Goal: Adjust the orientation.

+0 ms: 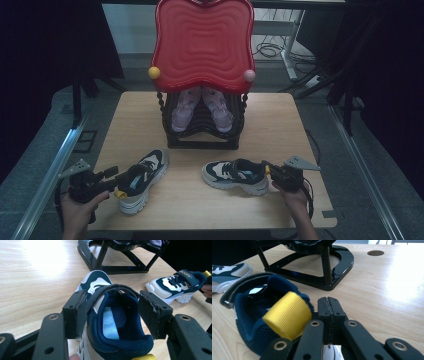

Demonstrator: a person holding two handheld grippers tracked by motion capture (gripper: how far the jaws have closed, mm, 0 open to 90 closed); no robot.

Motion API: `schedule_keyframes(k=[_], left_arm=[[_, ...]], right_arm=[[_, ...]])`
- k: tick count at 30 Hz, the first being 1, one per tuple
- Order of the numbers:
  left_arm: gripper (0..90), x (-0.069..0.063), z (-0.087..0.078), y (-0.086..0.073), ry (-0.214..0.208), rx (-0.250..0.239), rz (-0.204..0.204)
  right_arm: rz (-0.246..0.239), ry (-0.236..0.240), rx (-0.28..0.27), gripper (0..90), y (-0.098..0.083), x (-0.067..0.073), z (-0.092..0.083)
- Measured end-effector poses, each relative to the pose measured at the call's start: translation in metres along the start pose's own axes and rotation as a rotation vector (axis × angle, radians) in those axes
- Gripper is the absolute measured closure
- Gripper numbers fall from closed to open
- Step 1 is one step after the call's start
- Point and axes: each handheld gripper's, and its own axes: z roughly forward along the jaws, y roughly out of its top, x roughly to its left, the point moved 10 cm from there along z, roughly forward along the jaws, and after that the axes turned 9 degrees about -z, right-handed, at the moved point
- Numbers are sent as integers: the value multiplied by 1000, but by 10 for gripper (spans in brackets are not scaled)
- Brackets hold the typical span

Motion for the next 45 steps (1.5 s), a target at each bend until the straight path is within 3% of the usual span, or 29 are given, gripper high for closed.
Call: schedule_keyframes(k=[9, 23, 45], left_arm=[[402, 1, -1, 0, 2, -1, -1], [402, 2, -4, 2, 3, -11, -2], [402, 3, -4, 2, 5, -9, -1]], right_arm=[[-9, 1, 1, 895, -4, 4, -7], [-14, 20, -1, 894, -14, 29, -27], [-5, 47, -5, 886, -18, 49, -37]])
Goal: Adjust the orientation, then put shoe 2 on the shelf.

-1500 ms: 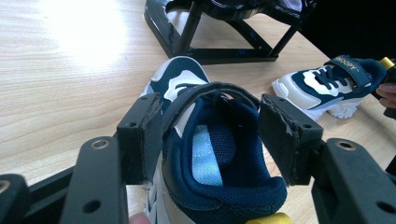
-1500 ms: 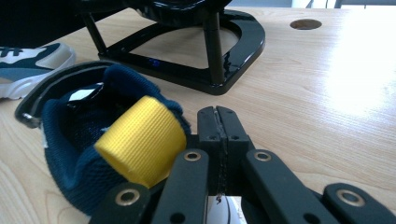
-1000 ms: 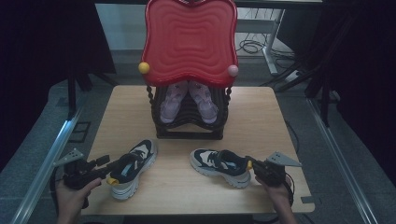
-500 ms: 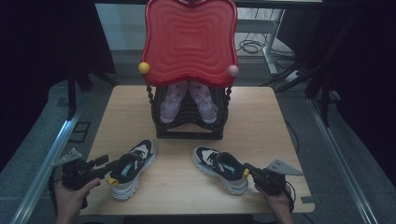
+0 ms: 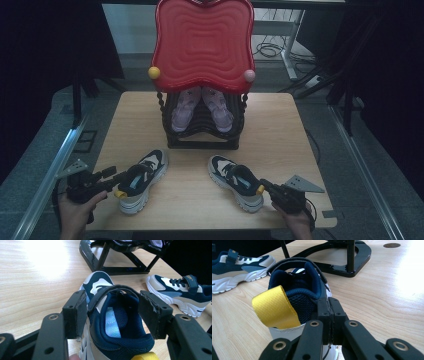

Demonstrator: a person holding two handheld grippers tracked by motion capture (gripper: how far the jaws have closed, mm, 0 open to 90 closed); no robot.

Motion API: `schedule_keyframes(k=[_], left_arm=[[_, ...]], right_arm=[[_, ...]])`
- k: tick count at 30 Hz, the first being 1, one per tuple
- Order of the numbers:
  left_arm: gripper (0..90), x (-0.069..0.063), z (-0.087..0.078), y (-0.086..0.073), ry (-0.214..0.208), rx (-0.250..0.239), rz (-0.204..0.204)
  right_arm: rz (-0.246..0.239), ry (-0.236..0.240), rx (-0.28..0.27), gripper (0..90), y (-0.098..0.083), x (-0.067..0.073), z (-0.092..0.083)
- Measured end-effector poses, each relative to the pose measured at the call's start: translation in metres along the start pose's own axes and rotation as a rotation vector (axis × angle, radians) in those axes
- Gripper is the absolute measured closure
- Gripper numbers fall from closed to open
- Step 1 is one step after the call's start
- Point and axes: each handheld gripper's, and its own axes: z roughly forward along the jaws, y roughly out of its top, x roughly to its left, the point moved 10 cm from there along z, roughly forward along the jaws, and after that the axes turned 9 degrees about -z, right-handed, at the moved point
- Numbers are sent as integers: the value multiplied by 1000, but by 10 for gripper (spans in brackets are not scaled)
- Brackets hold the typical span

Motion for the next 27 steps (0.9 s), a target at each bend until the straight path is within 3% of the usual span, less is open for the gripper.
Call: schedule_keyframes(k=[9, 18, 27], left_arm=[[402, 0, -1, 0, 1, -1, 1], [402, 4, -2, -2, 11, 1, -7], [402, 2, 1, -6, 9, 15, -6]], right_arm=[[-7, -11, -15, 878, 3, -3, -1], [22, -40, -51, 880, 12, -13, -6], [21, -34, -61, 879, 15, -15, -8]])
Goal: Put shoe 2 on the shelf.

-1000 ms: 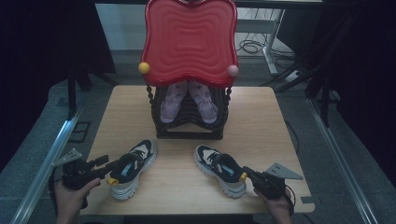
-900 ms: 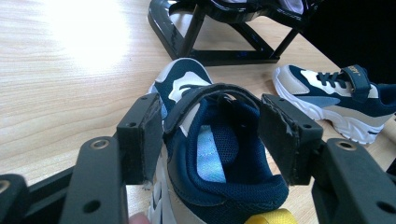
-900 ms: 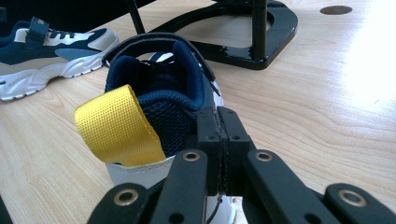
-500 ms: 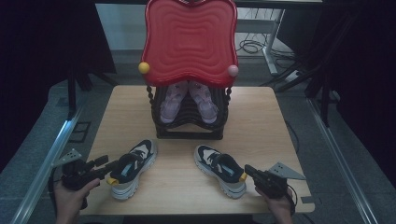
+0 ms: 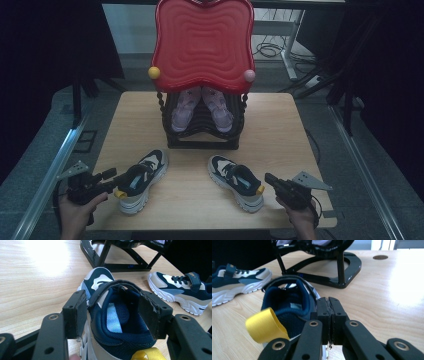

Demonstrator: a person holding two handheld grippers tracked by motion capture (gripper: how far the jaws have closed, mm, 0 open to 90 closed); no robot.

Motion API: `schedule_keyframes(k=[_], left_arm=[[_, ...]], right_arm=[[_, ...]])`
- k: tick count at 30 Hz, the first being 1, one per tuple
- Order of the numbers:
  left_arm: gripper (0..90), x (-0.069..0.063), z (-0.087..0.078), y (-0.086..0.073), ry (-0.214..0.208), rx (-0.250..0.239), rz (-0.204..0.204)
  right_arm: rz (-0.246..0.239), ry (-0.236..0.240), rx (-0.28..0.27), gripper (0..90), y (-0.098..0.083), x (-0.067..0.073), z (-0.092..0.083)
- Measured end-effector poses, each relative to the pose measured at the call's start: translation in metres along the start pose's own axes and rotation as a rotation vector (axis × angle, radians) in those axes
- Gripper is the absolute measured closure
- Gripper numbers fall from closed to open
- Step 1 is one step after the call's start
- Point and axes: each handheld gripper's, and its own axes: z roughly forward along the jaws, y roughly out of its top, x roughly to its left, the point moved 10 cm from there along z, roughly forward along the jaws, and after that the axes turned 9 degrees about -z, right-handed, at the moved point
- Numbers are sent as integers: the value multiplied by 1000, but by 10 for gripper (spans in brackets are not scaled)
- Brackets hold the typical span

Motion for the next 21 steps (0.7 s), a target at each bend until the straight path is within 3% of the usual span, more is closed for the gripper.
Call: schedule_keyframes(k=[13, 21], left_arm=[[403, 1, 12, -3, -9, 28, 3], [404, 2, 19, -1, -17, 54, 10]], right_arm=[[10, -1, -8, 815, 2, -1, -5], [24, -2, 4, 704, -1, -1, 0]])
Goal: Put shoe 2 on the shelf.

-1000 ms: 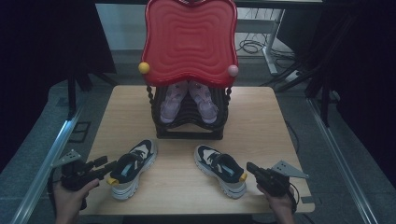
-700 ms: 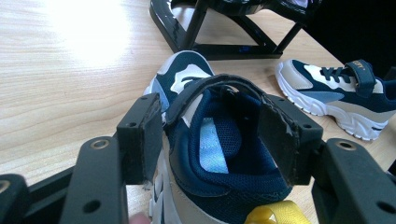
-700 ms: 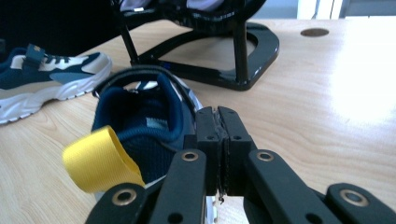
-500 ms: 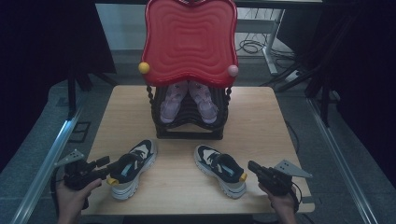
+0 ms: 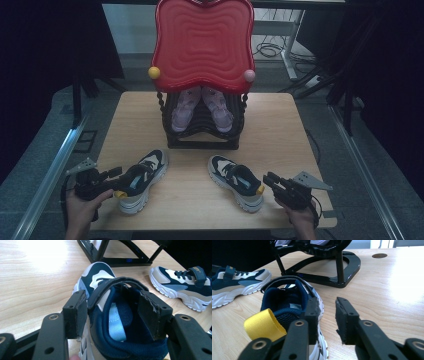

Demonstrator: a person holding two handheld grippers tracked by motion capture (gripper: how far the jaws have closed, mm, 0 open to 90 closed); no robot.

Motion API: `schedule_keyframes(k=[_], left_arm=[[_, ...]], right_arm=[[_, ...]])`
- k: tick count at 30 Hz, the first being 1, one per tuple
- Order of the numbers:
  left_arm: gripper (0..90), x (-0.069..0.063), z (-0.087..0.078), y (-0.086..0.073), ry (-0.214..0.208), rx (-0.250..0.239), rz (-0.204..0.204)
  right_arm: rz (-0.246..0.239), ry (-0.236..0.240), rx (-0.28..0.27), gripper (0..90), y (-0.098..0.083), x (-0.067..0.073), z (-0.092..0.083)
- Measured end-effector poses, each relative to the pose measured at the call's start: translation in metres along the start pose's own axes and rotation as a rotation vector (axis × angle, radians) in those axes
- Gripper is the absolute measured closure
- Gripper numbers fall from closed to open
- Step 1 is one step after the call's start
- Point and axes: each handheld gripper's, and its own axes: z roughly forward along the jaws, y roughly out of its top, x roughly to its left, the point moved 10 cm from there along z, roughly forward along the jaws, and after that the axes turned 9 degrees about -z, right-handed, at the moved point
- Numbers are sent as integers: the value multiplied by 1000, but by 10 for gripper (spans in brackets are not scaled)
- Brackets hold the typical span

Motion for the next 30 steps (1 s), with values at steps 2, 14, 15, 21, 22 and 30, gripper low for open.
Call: schedule_keyframes(k=[2, 14, 15, 21, 22, 30], left_arm=[[405, 0, 2, 2, -2, 12, 3], [443, 5, 22, 1, 13, 110, 42], [449, 6, 22, 1, 19, 113, 46], [486, 11, 24, 1, 23, 124, 42], [487, 11, 25, 1, 24, 127, 41], [578, 16, 28, -3, 33, 144, 47]], right_arm=[[4, -7, -1, 684, 0, -1, 0], [49, -53, -32, 599, 4, -9, -4], [50, -57, -35, 598, 5, -9, -4], [55, -57, -40, 595, 7, -11, -5], [58, -57, -41, 594, 8, -11, -4], [50, -42, -53, 589, 19, -6, -1]])
